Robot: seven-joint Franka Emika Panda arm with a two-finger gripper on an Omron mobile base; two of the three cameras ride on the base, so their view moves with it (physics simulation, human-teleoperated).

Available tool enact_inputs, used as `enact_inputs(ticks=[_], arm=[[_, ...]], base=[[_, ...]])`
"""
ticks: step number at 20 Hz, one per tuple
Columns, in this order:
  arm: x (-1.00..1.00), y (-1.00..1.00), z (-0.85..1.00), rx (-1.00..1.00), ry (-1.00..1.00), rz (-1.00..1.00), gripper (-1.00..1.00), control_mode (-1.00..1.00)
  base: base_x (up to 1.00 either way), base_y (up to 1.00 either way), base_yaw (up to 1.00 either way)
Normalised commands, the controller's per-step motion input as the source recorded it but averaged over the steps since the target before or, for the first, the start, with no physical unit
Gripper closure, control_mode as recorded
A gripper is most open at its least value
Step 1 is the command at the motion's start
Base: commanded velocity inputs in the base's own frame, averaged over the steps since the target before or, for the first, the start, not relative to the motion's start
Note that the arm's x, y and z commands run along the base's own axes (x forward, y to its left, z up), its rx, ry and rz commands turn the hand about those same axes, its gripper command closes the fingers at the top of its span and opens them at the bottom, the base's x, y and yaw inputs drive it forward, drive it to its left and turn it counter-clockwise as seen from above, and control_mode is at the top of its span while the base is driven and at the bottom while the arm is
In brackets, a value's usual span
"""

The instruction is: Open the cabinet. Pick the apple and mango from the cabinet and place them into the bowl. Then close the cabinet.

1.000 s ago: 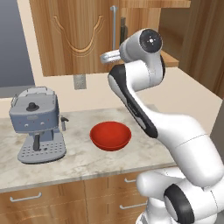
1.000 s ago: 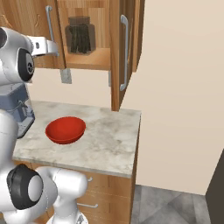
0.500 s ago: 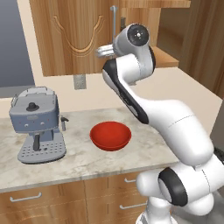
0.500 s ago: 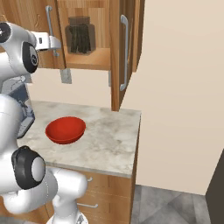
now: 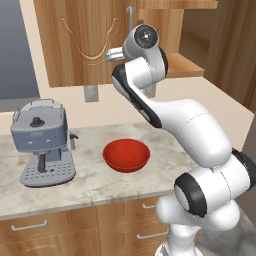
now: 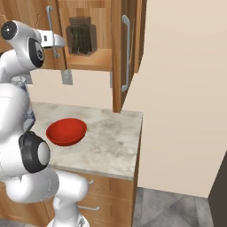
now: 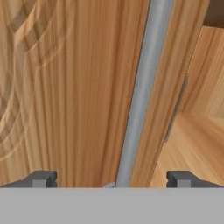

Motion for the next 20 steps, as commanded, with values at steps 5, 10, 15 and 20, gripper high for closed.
enact_inputs(ticks=[5, 10, 15, 20], arm=[[0.44, 0.06, -0.01, 0.0, 0.0, -0.03, -1.0, -1.0], [0.37, 0.11, -0.07, 0.0, 0.0, -0.03, -1.0, -1.0], [0.31, 0.02, -0.12, 0.0, 0.0, -0.04, 1.0, -1.0], [0.28, 0.0, -0.13, 0.0, 0.0, -0.03, 1.0, -1.0]], base=[[0.0, 0.0, 0.0], [0.0, 0.0, 0.0], [0.0, 0.0, 0.0], [0.0, 0.0, 0.0]])
